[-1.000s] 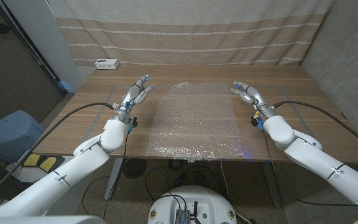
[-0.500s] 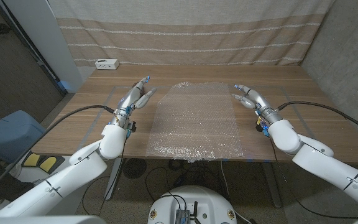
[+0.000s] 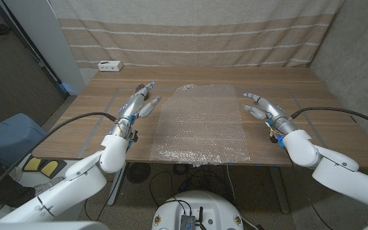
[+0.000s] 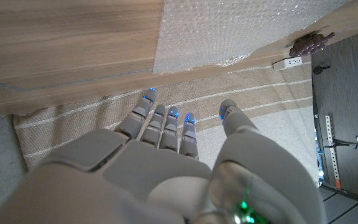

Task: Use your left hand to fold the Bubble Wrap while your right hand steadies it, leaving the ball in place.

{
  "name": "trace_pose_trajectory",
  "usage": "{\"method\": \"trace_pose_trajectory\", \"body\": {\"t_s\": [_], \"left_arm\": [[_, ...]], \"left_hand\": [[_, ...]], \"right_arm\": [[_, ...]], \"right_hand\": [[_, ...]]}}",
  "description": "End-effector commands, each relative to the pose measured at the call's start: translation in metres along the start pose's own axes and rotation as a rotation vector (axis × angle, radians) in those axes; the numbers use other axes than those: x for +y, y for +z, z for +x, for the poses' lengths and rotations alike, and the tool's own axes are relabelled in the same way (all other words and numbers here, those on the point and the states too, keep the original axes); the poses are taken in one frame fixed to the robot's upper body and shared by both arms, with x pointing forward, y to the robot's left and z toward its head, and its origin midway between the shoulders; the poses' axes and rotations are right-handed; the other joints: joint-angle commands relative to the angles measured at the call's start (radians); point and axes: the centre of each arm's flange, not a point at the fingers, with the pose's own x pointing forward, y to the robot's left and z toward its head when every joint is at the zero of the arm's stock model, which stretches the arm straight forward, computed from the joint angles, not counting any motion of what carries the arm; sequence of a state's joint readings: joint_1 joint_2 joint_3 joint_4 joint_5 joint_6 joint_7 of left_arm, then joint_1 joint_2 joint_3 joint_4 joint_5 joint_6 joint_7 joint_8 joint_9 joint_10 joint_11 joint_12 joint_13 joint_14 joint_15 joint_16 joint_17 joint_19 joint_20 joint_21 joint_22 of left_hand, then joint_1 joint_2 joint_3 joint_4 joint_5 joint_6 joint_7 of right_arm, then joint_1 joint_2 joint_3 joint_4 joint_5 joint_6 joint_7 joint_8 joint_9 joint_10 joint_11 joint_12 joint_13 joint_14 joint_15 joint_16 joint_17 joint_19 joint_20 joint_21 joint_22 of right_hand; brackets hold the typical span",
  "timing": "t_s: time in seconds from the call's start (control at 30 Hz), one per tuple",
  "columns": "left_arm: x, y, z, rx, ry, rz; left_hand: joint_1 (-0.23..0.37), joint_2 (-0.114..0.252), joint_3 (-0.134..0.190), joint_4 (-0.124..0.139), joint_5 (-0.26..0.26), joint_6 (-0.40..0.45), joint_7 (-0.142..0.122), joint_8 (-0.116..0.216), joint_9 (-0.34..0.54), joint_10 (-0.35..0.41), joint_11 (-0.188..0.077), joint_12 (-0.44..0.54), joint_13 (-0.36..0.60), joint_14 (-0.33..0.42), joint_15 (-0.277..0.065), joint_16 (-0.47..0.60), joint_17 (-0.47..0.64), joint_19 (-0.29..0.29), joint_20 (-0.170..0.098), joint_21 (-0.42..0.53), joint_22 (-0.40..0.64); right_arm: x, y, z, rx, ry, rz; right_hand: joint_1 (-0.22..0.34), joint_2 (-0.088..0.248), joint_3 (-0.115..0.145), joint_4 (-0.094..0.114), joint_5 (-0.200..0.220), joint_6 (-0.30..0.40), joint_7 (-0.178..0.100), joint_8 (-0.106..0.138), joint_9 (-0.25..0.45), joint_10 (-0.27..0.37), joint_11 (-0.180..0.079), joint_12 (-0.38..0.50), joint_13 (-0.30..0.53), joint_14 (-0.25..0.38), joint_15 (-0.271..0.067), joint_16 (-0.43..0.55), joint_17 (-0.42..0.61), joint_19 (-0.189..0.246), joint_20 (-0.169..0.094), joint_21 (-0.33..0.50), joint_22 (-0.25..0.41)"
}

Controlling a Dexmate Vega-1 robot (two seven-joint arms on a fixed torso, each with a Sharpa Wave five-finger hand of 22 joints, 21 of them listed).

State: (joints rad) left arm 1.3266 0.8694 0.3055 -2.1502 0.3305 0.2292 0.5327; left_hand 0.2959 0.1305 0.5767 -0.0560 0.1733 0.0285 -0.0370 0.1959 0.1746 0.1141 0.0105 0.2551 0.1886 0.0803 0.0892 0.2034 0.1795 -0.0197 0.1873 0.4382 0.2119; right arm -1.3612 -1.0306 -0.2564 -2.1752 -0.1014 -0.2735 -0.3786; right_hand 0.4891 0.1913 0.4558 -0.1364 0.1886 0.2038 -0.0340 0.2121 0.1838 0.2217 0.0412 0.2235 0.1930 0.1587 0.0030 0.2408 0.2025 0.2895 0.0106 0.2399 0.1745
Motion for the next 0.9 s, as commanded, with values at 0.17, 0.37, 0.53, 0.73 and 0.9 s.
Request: {"method": "trace_pose_trajectory", "body": {"t_s": [0.17, 0.37, 0.53, 0.73, 0.9], "left_arm": [[0.002, 0.011, -0.024, -0.031, -0.002, 0.060], [0.003, 0.011, -0.032, -0.029, -0.019, 0.096], [0.003, 0.010, -0.037, -0.019, -0.035, 0.102], [0.003, 0.011, -0.042, -0.031, -0.048, 0.121], [0.006, 0.012, -0.048, -0.030, -0.060, 0.141]], "left_hand": [[-0.008, -0.008, -0.006, 0.000, 0.000, 0.009, -0.005, 0.005, 0.004, 0.012, -0.002, 0.003, 0.005, 0.001, -0.003, -0.003, 0.002, -0.007, 0.008, -0.004, 0.002], [-0.012, -0.007, -0.008, 0.003, 0.001, 0.017, -0.005, 0.007, 0.004, 0.012, -0.003, 0.001, 0.006, 0.002, -0.004, -0.003, 0.003, -0.005, 0.008, -0.003, 0.002], [-0.015, -0.008, -0.010, 0.005, 0.002, 0.023, -0.006, 0.007, 0.004, 0.013, -0.004, 0.000, 0.006, 0.005, -0.005, -0.003, 0.003, -0.005, 0.008, -0.003, 0.002], [-0.018, -0.008, -0.012, 0.006, 0.002, 0.028, -0.002, 0.008, 0.004, 0.015, -0.002, -0.001, 0.006, 0.005, -0.004, -0.004, 0.003, -0.005, 0.008, -0.003, 0.002], [-0.018, -0.006, -0.011, 0.006, 0.003, 0.031, -0.003, 0.007, 0.004, 0.015, -0.003, -0.003, 0.006, 0.002, -0.007, -0.006, 0.003, -0.004, 0.004, -0.003, 0.002]], "right_arm": [[0.006, 0.011, -0.037, 0.036, 0.014, -0.102], [0.008, 0.016, -0.049, 0.051, 0.022, -0.138], [0.011, 0.018, -0.056, 0.062, 0.036, -0.158], [0.016, 0.020, -0.063, 0.074, 0.074, -0.178], [0.019, 0.022, -0.069, 0.083, 0.088, -0.193]], "right_hand": [[0.015, -0.003, 0.011, 0.000, -0.002, 0.012, 0.000, -0.005, 0.004, 0.008, 0.000, -0.002, 0.006, 0.001, -0.007, 0.006, 0.006, 0.006, -0.010, 0.003, 0.006], [0.018, -0.003, 0.013, 0.001, -0.002, 0.014, -0.001, -0.005, 0.005, 0.009, -0.002, -0.003, 0.006, 0.000, -0.008, 0.005, 0.006, 0.006, -0.010, 0.002, 0.005], [0.020, -0.003, 0.014, 0.002, -0.003, 0.016, -0.002, -0.005, 0.005, 0.010, -0.002, -0.003, 0.006, 0.000, -0.009, 0.005, 0.007, 0.006, -0.010, 0.001, 0.005], [0.022, -0.003, 0.015, 0.003, -0.004, 0.017, -0.003, -0.006, 0.005, 0.011, -0.005, -0.004, 0.006, -0.005, -0.012, 0.003, 0.008, 0.005, -0.009, 0.000, 0.005], [0.024, -0.004, 0.015, 0.004, -0.004, 0.018, -0.003, -0.006, 0.005, 0.012, -0.007, -0.004, 0.006, -0.008, -0.012, 0.002, 0.008, 0.005, -0.009, -0.001, 0.005]]}}
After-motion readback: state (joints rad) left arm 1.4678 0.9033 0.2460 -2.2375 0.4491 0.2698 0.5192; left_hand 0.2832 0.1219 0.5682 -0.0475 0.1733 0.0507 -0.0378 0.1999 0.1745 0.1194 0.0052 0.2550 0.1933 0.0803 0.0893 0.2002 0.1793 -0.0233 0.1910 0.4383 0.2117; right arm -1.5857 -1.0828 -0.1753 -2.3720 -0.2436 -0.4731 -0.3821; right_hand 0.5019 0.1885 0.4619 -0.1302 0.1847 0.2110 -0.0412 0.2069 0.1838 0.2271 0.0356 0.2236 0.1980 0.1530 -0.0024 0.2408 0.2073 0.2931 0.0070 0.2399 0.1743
